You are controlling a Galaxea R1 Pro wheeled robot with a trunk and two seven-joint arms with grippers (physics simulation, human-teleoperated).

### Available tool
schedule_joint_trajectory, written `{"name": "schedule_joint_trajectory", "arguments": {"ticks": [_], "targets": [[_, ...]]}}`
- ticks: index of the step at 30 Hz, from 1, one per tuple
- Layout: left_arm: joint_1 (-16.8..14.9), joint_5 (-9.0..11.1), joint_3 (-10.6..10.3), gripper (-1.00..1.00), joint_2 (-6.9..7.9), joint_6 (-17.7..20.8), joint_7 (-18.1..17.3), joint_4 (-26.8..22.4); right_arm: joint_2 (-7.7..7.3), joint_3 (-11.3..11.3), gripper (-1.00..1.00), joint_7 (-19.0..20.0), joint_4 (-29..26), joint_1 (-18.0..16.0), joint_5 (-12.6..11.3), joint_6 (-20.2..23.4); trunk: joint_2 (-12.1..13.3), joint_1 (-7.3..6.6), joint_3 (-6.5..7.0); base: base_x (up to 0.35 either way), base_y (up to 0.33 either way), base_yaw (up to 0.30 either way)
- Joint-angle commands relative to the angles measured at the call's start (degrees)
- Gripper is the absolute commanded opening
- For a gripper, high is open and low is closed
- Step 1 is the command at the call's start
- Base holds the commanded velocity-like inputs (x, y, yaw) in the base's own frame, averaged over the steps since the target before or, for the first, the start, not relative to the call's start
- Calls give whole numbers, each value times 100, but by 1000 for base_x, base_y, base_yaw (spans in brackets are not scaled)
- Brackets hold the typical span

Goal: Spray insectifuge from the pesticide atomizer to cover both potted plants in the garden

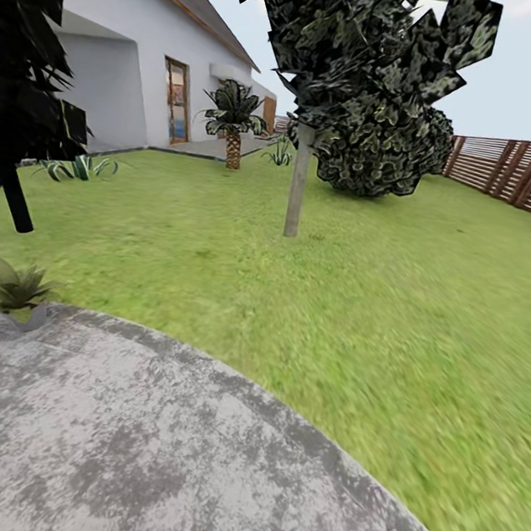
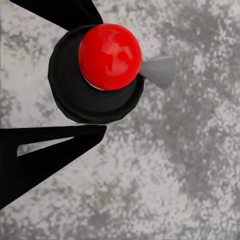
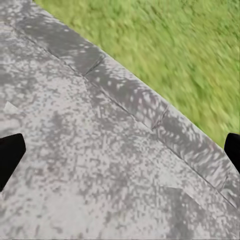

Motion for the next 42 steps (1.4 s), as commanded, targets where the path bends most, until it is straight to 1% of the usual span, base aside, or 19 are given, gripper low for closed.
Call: {"name": "schedule_joint_trajectory", "arguments": {"ticks": [1,42], "targets": [[-5,61,-37,-100,1,-18,-20,8,-1,-24,100,-43,8,-3,62,-10,-2,2,-5,338,0,273],[-5,61,-37,-100,-6,-18,-19,8,-1,-24,100,-43,11,-3,62,-10,-2,2,-5,338,0,273]]}}
